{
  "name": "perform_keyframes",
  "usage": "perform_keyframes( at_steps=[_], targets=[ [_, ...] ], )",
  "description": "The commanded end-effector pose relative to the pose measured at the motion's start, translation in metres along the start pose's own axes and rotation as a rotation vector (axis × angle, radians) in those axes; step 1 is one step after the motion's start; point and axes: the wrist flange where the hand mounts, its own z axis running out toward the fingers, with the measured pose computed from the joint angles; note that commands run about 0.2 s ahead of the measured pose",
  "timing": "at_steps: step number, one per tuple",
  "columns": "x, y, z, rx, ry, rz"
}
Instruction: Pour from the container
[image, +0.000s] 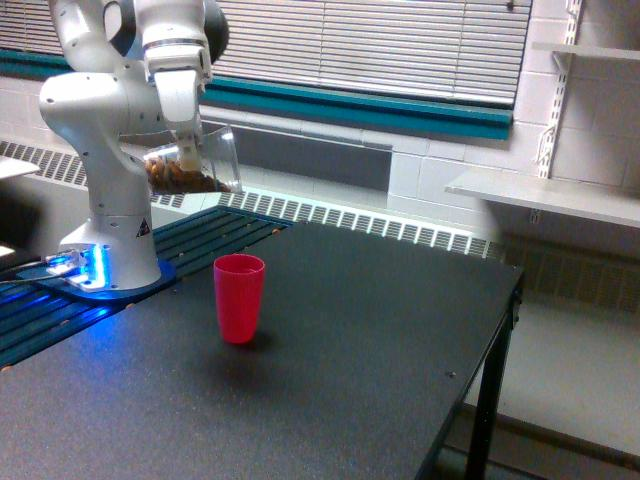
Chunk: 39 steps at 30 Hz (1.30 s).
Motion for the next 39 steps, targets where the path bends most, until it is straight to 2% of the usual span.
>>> perform_keyframes(
  at_steps=[1,13,39],
  targets=[
    [-0.02,-0.003,0.01,0.002,-0.031,-0.018],
    [-0.023,-0.006,0.002,-0.022,-0.046,-0.053],
    [-0.02,-0.03,0.005,-0.047,-0.08,-0.128]
  ],
)
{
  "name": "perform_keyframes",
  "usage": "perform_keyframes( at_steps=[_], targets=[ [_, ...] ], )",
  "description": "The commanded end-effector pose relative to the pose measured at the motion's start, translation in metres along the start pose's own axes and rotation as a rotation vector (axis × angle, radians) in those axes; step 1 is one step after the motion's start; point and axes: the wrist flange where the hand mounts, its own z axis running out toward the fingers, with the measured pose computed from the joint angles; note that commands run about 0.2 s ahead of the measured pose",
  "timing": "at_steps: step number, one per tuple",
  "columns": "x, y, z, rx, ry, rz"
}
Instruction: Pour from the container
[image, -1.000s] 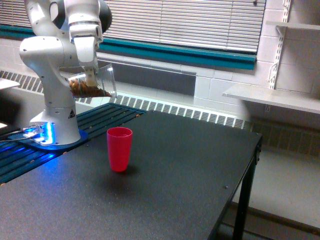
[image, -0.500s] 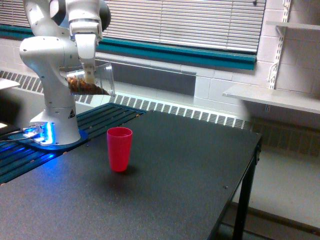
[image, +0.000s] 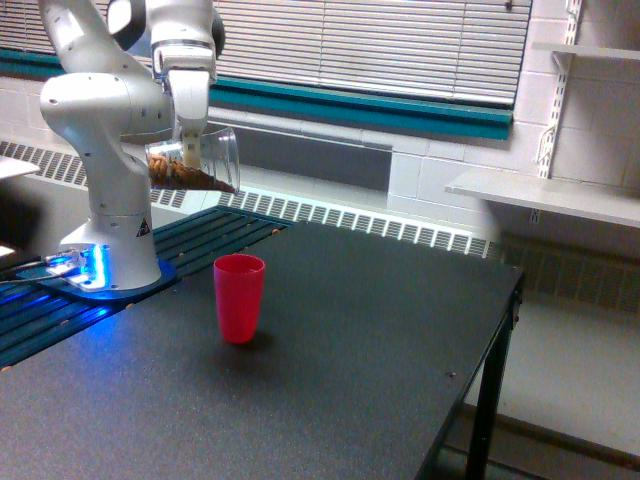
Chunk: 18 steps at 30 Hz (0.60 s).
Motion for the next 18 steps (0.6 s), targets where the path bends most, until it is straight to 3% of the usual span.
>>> perform_keyframes(
  at_steps=[1,18],
  targets=[
    [-0.0084,-0.0081,0.0108,0.006,-0.032,0.007],
    [-0.0127,-0.0091,0.0121,-0.023,-0.054,-0.001]
  ],
)
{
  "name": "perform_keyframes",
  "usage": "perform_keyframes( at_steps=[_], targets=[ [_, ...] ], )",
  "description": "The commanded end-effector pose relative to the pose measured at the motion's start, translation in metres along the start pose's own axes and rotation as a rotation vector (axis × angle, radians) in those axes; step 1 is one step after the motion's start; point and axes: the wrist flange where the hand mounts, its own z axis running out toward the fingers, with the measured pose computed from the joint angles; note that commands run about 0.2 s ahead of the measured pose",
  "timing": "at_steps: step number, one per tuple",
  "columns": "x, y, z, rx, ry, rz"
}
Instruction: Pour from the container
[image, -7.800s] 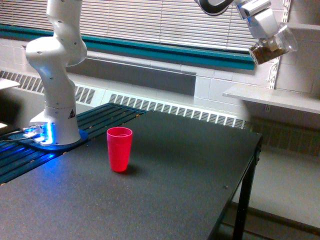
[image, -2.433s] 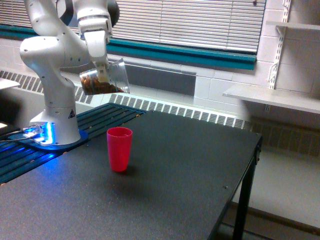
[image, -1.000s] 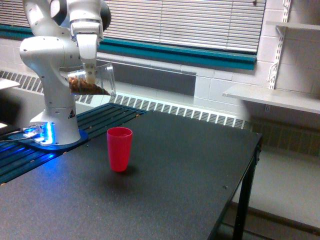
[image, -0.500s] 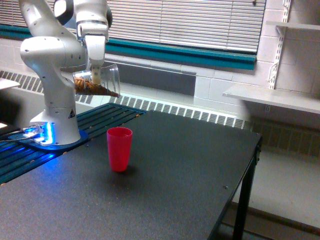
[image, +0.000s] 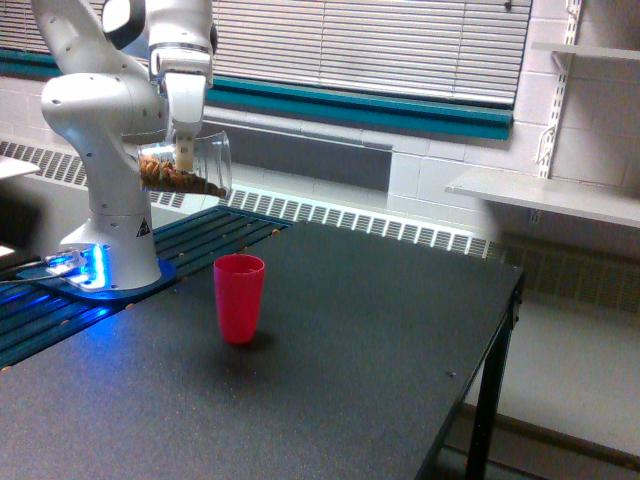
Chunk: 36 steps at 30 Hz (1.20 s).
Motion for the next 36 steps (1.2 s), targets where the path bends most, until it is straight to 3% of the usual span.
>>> perform_keyframes(
  at_steps=[1,15,36],
  targets=[
    [-0.005,-0.015,0.008,0.01,-0.021,0.015],
    [0.0,-0.037,0.005,0.005,-0.028,-0.025],
    [-0.005,-0.037,0.006,-0.023,-0.057,-0.05]
  ],
)
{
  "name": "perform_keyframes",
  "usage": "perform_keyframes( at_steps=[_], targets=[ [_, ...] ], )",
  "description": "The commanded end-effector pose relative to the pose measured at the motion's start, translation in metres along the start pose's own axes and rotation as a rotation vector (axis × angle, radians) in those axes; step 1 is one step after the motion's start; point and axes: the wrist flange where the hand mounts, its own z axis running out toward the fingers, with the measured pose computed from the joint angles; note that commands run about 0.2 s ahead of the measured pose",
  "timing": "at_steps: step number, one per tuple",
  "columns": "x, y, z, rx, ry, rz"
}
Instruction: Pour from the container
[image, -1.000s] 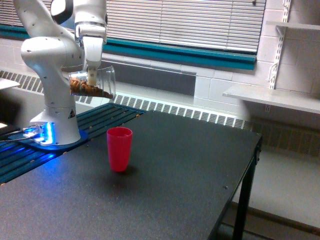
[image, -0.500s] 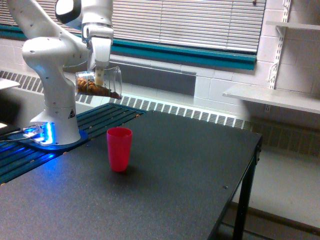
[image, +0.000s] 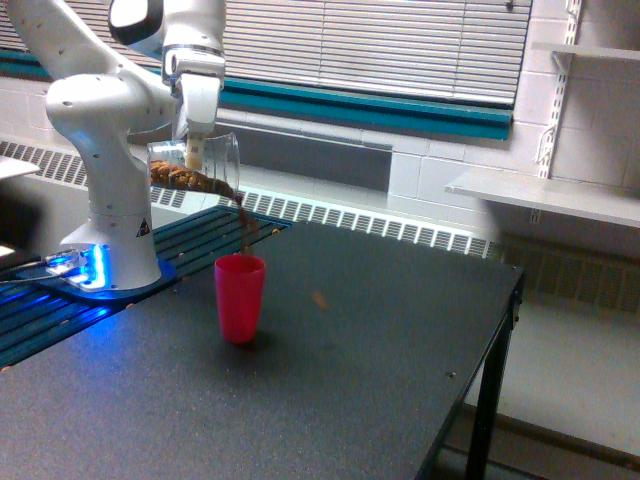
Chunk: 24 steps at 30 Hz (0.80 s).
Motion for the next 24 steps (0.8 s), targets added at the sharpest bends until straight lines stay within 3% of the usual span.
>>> perform_keyframes(
  at_steps=[1,24],
  targets=[
    [-0.0058,-0.0132,0.0095,0.002,-0.03,-0.015],
    [-0.0116,-0.0092,0.0117,-0.027,-0.058,-0.032]
  ],
)
